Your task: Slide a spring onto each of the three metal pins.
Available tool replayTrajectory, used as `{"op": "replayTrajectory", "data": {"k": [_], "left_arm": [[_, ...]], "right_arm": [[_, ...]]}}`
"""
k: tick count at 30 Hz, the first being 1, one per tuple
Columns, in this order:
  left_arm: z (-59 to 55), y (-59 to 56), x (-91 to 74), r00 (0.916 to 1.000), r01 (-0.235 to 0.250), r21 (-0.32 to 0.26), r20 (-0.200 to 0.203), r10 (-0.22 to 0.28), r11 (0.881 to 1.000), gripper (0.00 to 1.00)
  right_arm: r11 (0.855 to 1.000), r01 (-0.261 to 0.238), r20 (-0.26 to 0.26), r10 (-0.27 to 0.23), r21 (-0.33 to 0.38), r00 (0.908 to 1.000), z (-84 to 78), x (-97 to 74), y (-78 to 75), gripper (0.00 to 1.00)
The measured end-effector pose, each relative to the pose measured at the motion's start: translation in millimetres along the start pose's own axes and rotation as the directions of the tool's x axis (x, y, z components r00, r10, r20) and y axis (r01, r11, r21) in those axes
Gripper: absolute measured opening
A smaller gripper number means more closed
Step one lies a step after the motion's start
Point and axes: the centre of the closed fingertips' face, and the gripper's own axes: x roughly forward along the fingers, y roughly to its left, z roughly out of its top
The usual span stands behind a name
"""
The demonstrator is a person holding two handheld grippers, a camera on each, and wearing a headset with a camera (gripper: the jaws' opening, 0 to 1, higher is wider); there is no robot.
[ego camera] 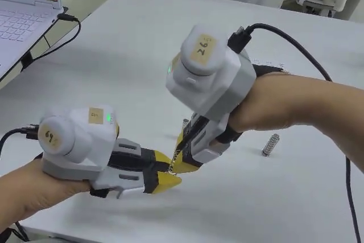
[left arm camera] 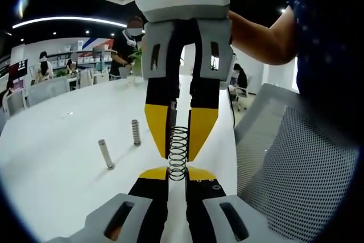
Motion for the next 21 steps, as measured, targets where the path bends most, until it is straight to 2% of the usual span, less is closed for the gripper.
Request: {"op": "replayTrajectory", "data": {"k": [5, 10, 21], "left_arm": [[-1.2, 0.1, 0.7, 1.0000, 0.000, 0.002, -0.002, 0.000, 1.000, 0.03], [0.6, 0.5, 0.7, 1.0000, -0.002, 0.002, 0.007, 0.002, 1.000, 0.07], [0.8, 4.4, -1.0, 0.9995, -0.026, -0.023, 0.019, 0.026, 0.999, 0.24]], "right_arm": [[1.000, 0.000, -0.007, 0.000, -0.003, 1.0000, -1.4, 0.6, -0.1, 0.08], [1.000, 0.008, -0.009, -0.008, -0.003, 0.9999, -1.5, -1.3, -2.7, 0.08], [1.000, 0.022, -0.024, -0.022, 0.007, 0.9995, -8.5, -4.5, -6.9, 0.08]]}}
